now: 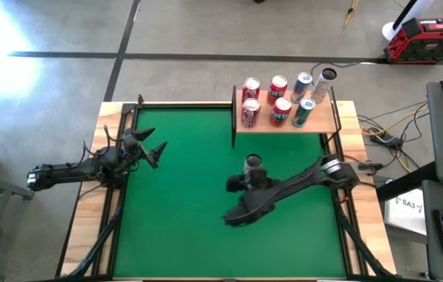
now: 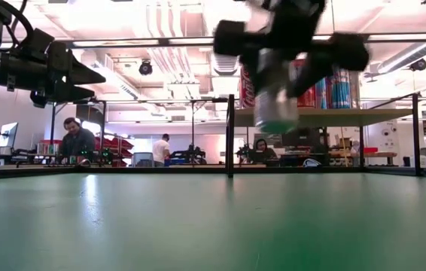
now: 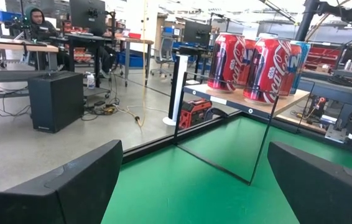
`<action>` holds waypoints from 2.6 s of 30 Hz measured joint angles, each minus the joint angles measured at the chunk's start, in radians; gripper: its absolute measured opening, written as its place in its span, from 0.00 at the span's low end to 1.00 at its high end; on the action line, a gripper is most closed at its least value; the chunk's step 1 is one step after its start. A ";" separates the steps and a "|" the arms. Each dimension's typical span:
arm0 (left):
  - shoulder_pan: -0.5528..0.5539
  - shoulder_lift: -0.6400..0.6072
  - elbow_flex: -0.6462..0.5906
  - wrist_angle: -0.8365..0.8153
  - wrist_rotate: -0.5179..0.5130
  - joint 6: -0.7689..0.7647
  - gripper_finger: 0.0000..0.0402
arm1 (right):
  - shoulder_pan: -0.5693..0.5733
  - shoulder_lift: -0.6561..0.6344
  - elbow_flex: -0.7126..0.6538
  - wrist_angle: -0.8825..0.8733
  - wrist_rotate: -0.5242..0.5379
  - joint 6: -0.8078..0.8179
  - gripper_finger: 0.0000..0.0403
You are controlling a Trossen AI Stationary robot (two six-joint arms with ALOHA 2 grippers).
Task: Place canned beverage on shelf
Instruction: Put the white yellow soda can on the shelf aligned with the other white yellow soda can
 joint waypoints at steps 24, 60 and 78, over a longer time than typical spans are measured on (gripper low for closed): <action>0.000 0.002 0.000 -0.003 0.000 0.000 0.96 | 0.003 -0.806 -0.632 -0.002 -0.086 -0.172 0.71; 0.000 0.002 0.000 -0.004 0.000 0.000 0.96 | 0.079 -0.643 -0.741 0.149 -0.215 -0.068 0.67; 0.000 0.002 0.000 -0.004 0.000 0.000 0.96 | 0.088 -0.410 -0.575 0.144 -0.228 -0.056 0.68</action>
